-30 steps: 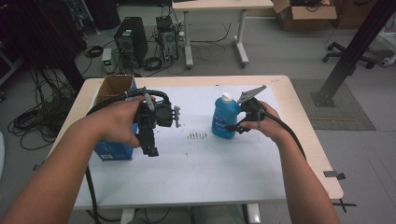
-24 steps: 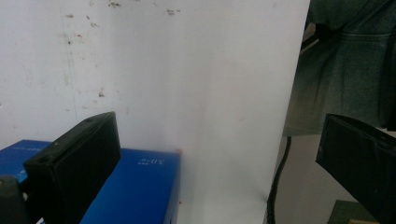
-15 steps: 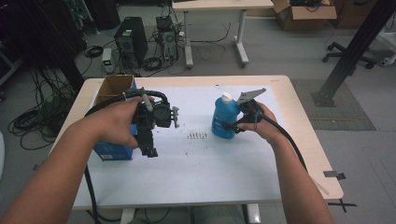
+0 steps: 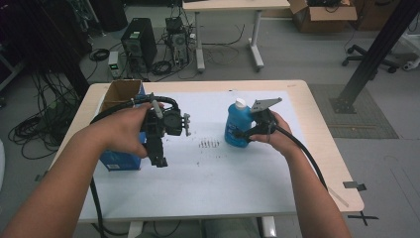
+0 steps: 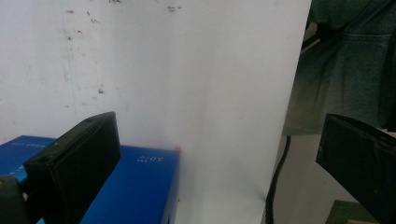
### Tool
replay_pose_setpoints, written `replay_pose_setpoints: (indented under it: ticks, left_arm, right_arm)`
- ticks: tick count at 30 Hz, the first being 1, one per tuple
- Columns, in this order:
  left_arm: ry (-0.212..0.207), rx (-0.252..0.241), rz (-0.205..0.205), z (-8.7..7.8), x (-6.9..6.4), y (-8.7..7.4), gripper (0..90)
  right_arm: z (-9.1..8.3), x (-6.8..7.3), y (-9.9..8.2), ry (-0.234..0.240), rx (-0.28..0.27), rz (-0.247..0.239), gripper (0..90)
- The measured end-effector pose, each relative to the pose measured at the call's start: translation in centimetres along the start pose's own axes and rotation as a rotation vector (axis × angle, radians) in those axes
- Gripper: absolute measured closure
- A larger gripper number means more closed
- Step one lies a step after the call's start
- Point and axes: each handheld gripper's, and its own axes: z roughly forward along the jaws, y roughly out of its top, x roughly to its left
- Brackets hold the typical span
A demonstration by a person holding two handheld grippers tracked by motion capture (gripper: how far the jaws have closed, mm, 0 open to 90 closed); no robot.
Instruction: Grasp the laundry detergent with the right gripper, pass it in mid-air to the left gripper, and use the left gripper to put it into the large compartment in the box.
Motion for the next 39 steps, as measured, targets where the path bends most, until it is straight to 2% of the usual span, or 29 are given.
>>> replay_pose_setpoints:
  ticks: [14,28,39]
  left_arm:
    - [0.0,0.001,0.001,-0.06,0.05,0.11,0.2]
    - [-0.001,-0.002,-0.002,0.03,0.35,0.06,0.2]
    - [0.001,-0.003,0.0,-0.07,0.49,0.15,0.2]
  right_arm:
    - [0.24,0.13,-0.16,-0.007,-0.019,-0.009,16.2]
    - [0.25,0.1,-0.29,-0.023,-0.033,-0.022,20.9]
    - [0.48,0.22,-0.45,-0.01,-0.054,-0.034,29.0]
